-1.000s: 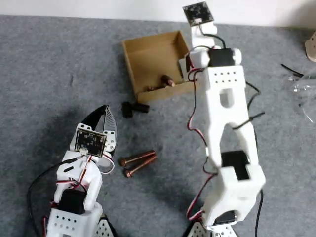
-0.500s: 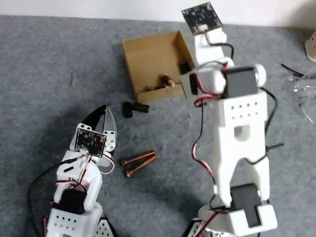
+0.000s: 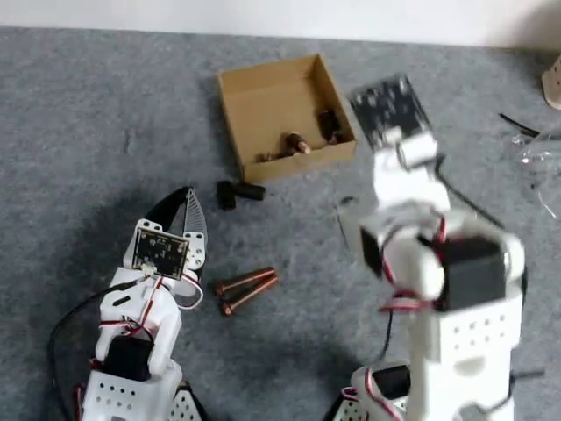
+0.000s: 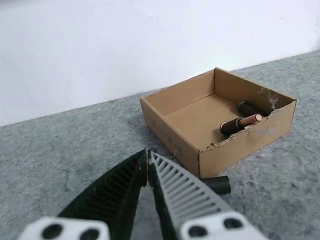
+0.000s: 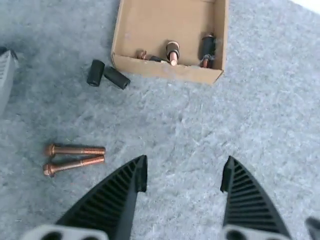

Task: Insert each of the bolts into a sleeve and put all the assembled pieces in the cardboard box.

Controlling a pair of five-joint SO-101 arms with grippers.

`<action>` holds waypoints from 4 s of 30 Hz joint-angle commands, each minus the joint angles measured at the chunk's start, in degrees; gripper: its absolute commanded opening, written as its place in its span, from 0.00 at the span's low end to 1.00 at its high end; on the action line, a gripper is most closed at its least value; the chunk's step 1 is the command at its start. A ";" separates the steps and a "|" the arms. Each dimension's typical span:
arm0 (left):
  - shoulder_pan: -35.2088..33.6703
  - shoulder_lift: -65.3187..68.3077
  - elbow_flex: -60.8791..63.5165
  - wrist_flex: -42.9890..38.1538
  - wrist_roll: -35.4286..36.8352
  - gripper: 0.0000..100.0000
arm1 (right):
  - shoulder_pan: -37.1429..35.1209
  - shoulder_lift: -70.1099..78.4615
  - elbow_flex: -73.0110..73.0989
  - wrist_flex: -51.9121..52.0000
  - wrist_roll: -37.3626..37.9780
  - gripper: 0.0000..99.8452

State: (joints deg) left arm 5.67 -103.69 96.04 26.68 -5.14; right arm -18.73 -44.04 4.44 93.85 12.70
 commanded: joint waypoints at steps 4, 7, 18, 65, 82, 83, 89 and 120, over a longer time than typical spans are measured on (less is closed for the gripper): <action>0.04 -0.48 1.10 0.09 -0.18 0.03 | -0.75 -20.62 31.78 -18.42 -0.26 0.22; 0.04 -0.48 1.10 0.09 -0.18 0.03 | -0.66 -28.79 44.00 -25.45 -0.18 0.22; 0.04 -0.48 1.10 0.09 -0.18 0.03 | -0.84 -42.07 70.81 -42.07 -0.53 0.22; -7.43 -0.57 1.10 -2.11 5.89 0.03 | -9.71 -12.53 67.30 -65.71 4.66 0.22; -7.52 -0.57 1.10 -2.20 5.89 0.03 | -17.63 39.78 32.13 -75.56 4.66 0.22; -7.52 -0.57 1.10 -2.20 5.89 0.03 | -17.63 41.63 30.64 -75.56 4.66 0.22; -7.52 -0.57 1.10 -2.20 5.89 0.03 | -17.63 49.63 24.13 -75.56 4.66 0.22; -7.52 -0.57 1.10 -2.20 5.89 0.03 | -17.36 59.12 22.99 -83.56 4.75 0.22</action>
State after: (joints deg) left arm -1.01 -103.69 96.04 25.63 0.40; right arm -35.69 15.21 30.11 12.26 16.66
